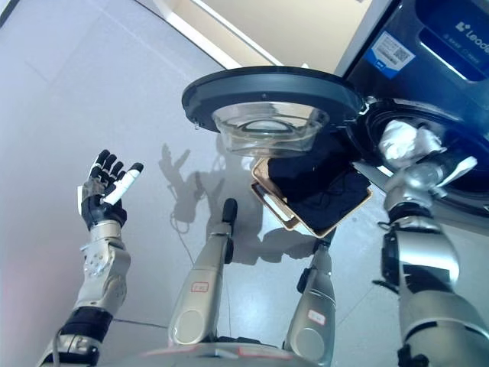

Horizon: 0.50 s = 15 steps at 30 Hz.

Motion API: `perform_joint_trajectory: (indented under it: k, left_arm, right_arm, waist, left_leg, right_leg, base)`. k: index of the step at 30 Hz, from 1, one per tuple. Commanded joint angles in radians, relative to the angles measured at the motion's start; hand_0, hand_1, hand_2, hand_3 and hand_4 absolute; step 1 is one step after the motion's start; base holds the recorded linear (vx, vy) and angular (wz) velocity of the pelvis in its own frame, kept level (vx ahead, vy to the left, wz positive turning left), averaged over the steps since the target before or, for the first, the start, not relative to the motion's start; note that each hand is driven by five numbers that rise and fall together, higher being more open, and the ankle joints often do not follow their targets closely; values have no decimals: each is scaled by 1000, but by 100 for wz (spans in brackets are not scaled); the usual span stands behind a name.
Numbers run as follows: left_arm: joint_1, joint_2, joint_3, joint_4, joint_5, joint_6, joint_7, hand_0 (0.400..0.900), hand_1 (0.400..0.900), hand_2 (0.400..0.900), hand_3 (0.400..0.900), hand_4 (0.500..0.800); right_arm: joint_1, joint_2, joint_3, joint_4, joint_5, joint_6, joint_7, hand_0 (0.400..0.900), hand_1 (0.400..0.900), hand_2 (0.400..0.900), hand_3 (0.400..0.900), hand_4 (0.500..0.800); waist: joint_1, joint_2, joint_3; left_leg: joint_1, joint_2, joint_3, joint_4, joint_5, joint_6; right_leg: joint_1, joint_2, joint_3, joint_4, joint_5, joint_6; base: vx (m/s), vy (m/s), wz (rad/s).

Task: Put the clothes in the basket into the washing machine.

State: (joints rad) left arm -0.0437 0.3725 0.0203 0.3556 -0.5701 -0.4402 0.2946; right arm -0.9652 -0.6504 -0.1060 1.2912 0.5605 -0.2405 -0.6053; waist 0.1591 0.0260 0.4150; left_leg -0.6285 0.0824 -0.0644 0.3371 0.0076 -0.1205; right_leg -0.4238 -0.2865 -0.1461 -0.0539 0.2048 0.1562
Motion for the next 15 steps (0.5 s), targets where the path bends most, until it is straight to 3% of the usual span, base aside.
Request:
perform_joint_trajectory:
  k: [1,6,7,8,15]
  left_arm:
    - [51,54,73,-104,-17,-92,-1,900,900,900,900,800]
    - [65,54,62,-167,-23,-99,3,900,900,900,900,800]
    - [63,53,62,-171,-23,-97,5,900,900,900,900,800]
    - [62,53,61,-169,-21,-97,8,900,900,900,900,800]
    - [47,57,62,-181,-10,-109,17,900,900,900,900,800]
  right_arm:
    - [-111,-200,126,6,-73,-42,-41,400,400,400,400,500]
    - [-178,-279,168,12,-67,-48,-54,400,400,400,400,500]
    - [-183,-276,178,15,-70,-46,-52,535,535,535,535,581]
    - [-186,-270,184,21,-75,-42,-51,900,900,900,900,800]
    - [-191,-252,206,33,-110,-37,-56,900,900,900,900,800]
  waist:
    - [5,53,-45]
    - [14,62,-42]
    - [14,62,-39]
    - [13,62,-38]
    - [13,70,-29]
  left_leg:
    - [23,3,-36,-262,125,23]
    - [-4,-8,-31,-283,138,21]
    - [-11,-7,-30,-282,139,21]
    - [-14,-8,-28,-282,139,22]
    - [-23,-12,-29,-285,144,22]
  right_leg:
    - [56,4,-14,87,-127,19]
    - [34,1,-18,69,-112,24]
    - [30,2,-17,67,-110,24]
    - [28,3,-18,64,-110,24]
    - [25,4,-26,61,-107,23]
  base:
    - [-6,16,8]
    - [-4,8,3]
    - [0,0,0]
    - [0,0,0]
    - [-2,-20,5]
